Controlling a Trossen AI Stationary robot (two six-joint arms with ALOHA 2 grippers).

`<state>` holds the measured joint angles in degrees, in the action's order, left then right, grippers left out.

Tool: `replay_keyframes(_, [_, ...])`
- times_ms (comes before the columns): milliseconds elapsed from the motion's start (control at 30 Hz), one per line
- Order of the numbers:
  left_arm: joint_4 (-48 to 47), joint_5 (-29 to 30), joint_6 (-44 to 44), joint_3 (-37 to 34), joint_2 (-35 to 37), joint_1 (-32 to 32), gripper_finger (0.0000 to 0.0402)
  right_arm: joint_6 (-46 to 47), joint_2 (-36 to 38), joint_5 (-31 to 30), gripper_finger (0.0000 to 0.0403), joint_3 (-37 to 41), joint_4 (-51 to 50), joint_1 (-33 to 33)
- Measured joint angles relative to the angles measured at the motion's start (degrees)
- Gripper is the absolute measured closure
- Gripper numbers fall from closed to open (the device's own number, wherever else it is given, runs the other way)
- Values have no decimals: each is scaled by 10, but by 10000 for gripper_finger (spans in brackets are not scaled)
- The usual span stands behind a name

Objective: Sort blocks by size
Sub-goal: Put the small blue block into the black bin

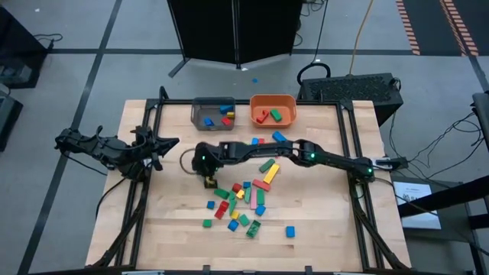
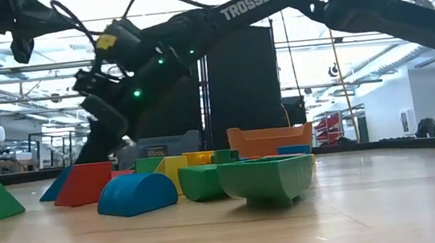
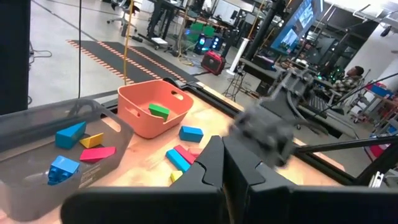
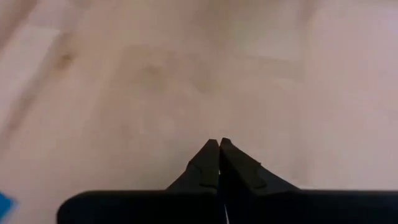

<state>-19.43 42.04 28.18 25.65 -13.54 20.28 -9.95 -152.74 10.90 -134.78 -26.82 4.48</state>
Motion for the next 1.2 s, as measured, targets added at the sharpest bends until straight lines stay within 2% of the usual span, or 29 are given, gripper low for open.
replay_keyframes(233, [-5,0,0,0,0,0,402,-13,40,-1,401,0,-14,47])
replay_keyframes(533, [-11,0,0,0,0,0,402,-54,90,-55,401,-2,-3,123])
replay_keyframes(867, [-13,0,-1,0,0,0,402,19,91,-54,398,-2,-28,199])
replay_keyframes(1000, [-18,0,-1,0,0,0,402,17,90,-49,363,-2,-35,205])
replay_keyframes(1200, [-24,0,0,0,0,0,402,1,90,-48,274,-2,-35,200])
